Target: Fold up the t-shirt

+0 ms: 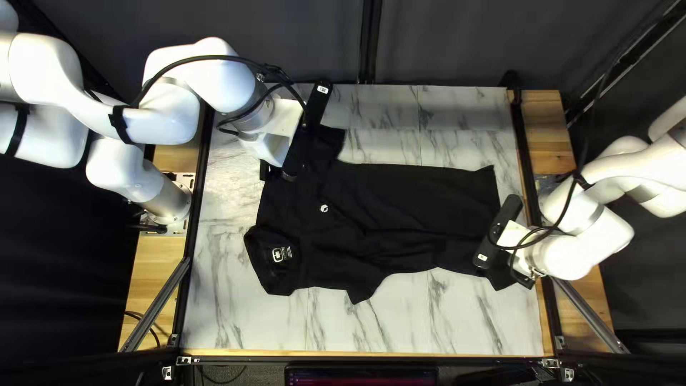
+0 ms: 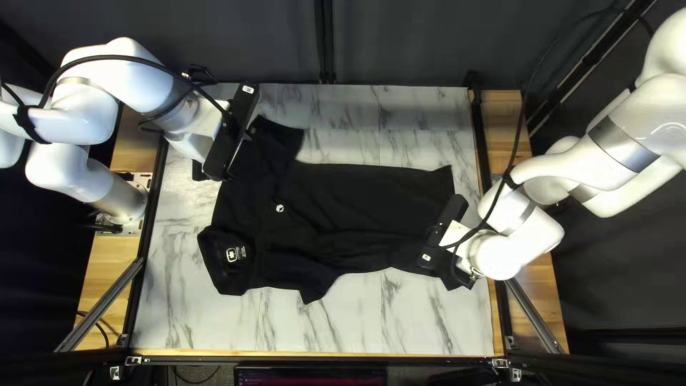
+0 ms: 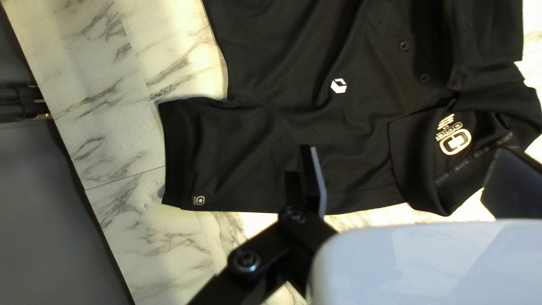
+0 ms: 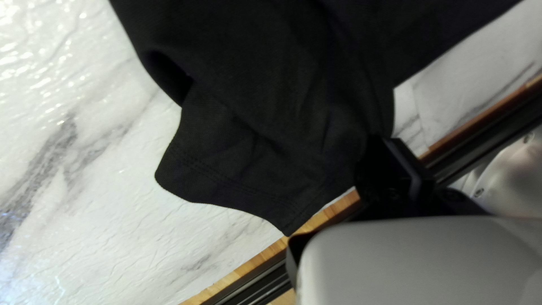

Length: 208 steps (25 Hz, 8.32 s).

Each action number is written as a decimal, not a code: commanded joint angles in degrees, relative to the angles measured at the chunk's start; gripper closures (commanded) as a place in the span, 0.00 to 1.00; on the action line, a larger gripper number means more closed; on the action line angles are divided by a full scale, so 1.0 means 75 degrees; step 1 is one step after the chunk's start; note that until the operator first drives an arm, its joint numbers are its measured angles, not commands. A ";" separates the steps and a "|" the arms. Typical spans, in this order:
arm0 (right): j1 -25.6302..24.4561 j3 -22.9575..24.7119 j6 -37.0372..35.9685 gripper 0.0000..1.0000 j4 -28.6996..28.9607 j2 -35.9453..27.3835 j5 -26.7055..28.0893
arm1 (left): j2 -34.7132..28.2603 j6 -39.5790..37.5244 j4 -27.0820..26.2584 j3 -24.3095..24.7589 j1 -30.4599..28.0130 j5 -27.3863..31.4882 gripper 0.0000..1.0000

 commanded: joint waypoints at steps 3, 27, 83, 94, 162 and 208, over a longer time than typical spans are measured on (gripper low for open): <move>-0.0358 -0.0451 -0.0508 1.00 -0.0454 0.0127 0.0484 | 0.0000 0.0000 0.0000 0.0000 0.0000 0.0000 0.00; -0.1376 -0.2325 -0.2719 1.00 -0.1771 0.0723 0.1572 | 0.0000 0.0000 0.0000 0.0000 0.0000 0.0000 0.00; -0.1390 -0.2465 -0.2500 1.00 -0.0076 0.0831 0.2543 | 0.0000 0.0000 0.0000 0.0000 0.0000 0.0000 0.00; -0.1581 -0.0955 -0.2598 0.00 -0.0518 -0.0464 0.1833 | 0.0000 0.0000 0.0000 0.0000 0.0000 0.0000 0.00; 0.0469 -0.3328 -0.2898 0.00 -0.1169 -0.4767 0.6288 | 0.3971 -0.1435 -0.2089 0.0798 -0.2548 -0.3791 0.00; 0.0469 -0.3328 -0.2898 0.00 -0.1169 -0.4767 0.6288 | 0.6435 -0.5320 -0.0698 -0.2704 -0.4141 -0.1764 1.00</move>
